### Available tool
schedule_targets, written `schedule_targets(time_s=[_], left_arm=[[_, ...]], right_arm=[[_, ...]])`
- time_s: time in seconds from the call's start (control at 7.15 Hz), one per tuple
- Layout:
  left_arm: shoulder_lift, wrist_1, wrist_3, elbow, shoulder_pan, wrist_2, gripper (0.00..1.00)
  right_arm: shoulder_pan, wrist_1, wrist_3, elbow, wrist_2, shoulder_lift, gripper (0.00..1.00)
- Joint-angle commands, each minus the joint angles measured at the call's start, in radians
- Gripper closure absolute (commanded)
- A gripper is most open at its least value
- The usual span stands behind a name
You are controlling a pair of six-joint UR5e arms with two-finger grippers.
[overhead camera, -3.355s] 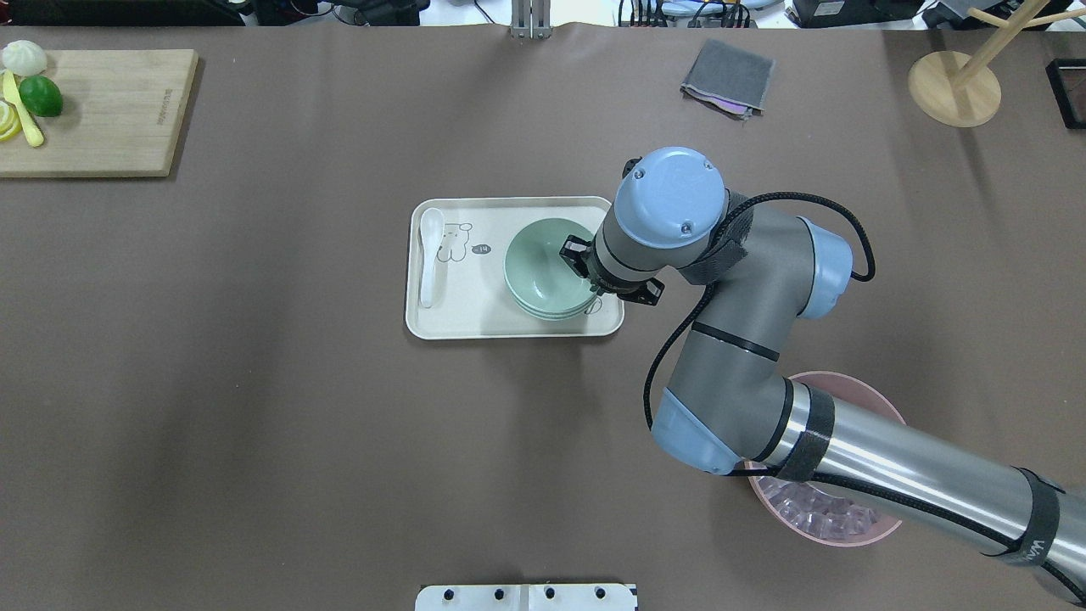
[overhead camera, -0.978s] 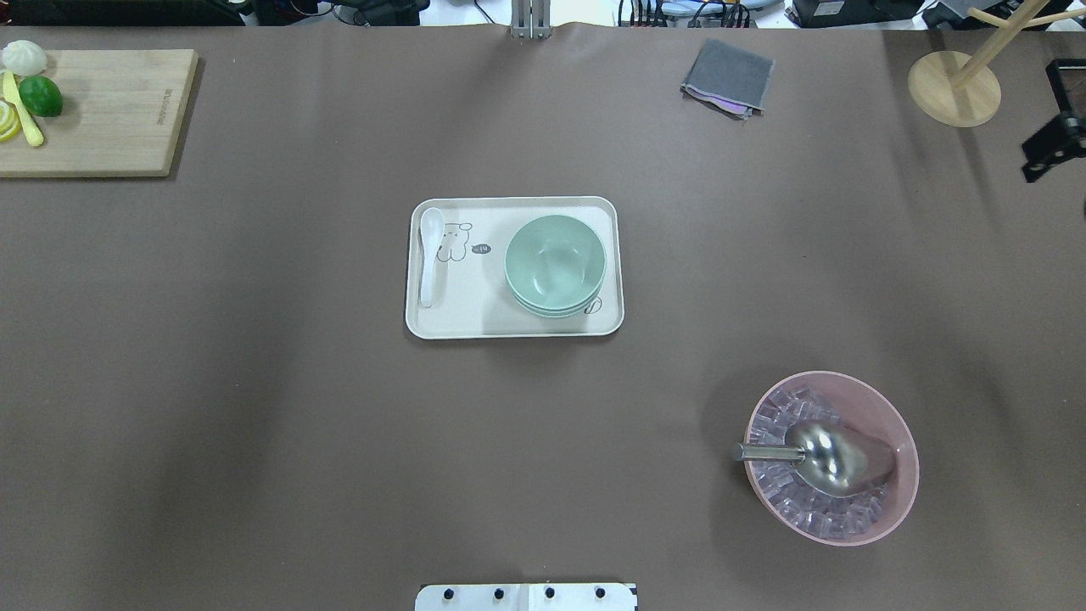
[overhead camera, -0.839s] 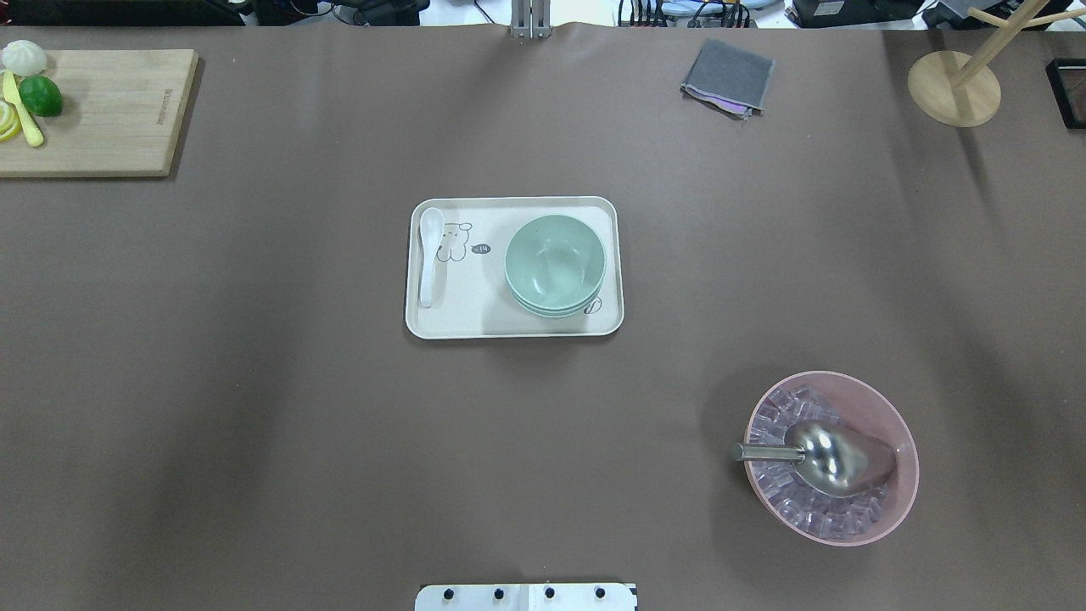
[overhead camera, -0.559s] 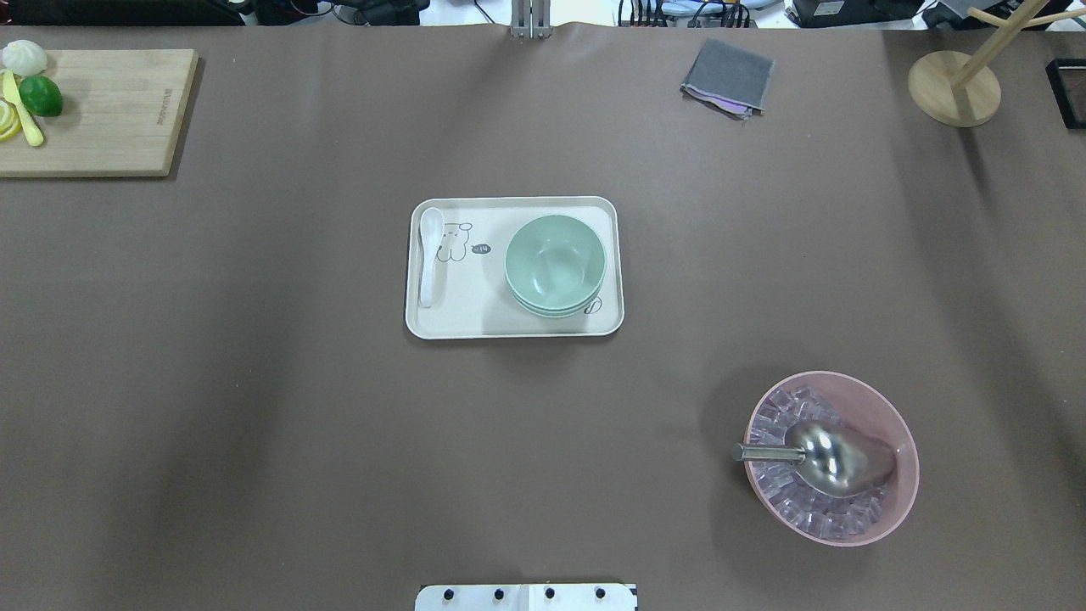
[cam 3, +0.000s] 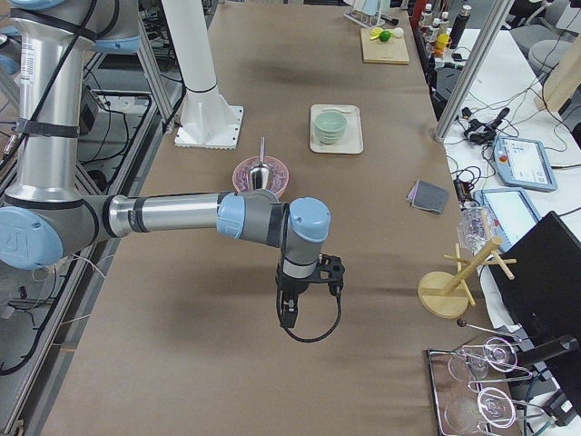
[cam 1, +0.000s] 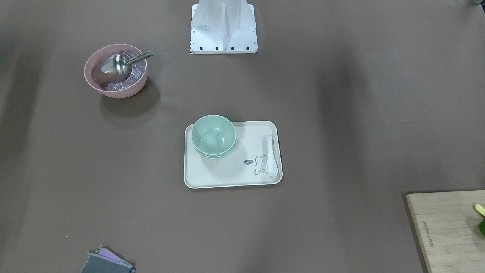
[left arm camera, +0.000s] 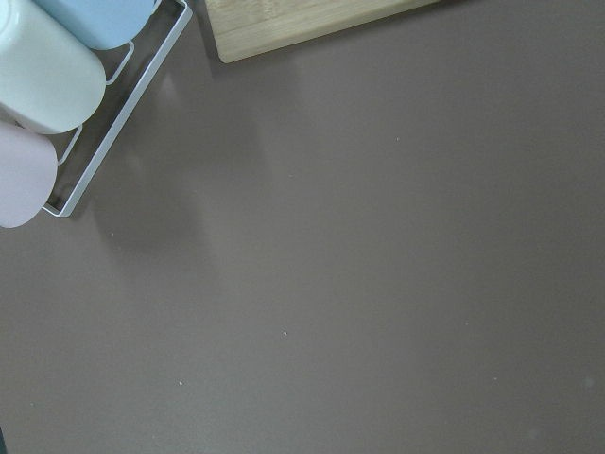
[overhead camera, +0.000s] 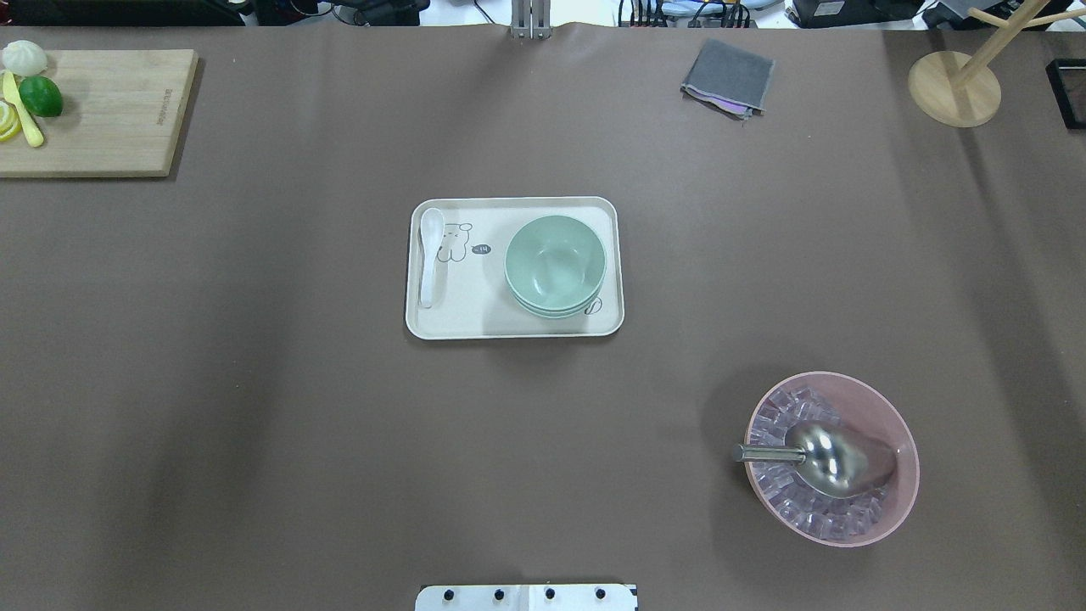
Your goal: Stack green bowls together
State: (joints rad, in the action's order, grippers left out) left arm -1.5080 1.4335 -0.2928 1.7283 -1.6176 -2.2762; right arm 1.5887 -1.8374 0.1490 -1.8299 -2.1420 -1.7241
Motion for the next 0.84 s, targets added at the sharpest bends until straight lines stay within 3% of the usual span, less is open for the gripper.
schedule_targets(time_s=[0.0,0.14,0.42,0.7], left_arm=[[-0.006,0.007,0.001,-0.012,-0.001,0.001,0.02],[-0.006,0.033,-0.003,-0.012,-0.001,0.003,0.02],[0.006,0.064,-0.002,-0.013,-0.001,0.006,0.02],[0.009,0.062,-0.002,-0.021,-0.001,0.007,0.02]], right_arm=[[0.000,0.018,0.001,0.001,-0.007,0.000,0.00],[0.000,0.041,0.001,0.001,-0.009,0.001,0.00],[0.000,0.084,0.001,0.003,-0.100,-0.005,0.00],[-0.001,0.084,0.004,0.003,-0.105,-0.009,0.00]])
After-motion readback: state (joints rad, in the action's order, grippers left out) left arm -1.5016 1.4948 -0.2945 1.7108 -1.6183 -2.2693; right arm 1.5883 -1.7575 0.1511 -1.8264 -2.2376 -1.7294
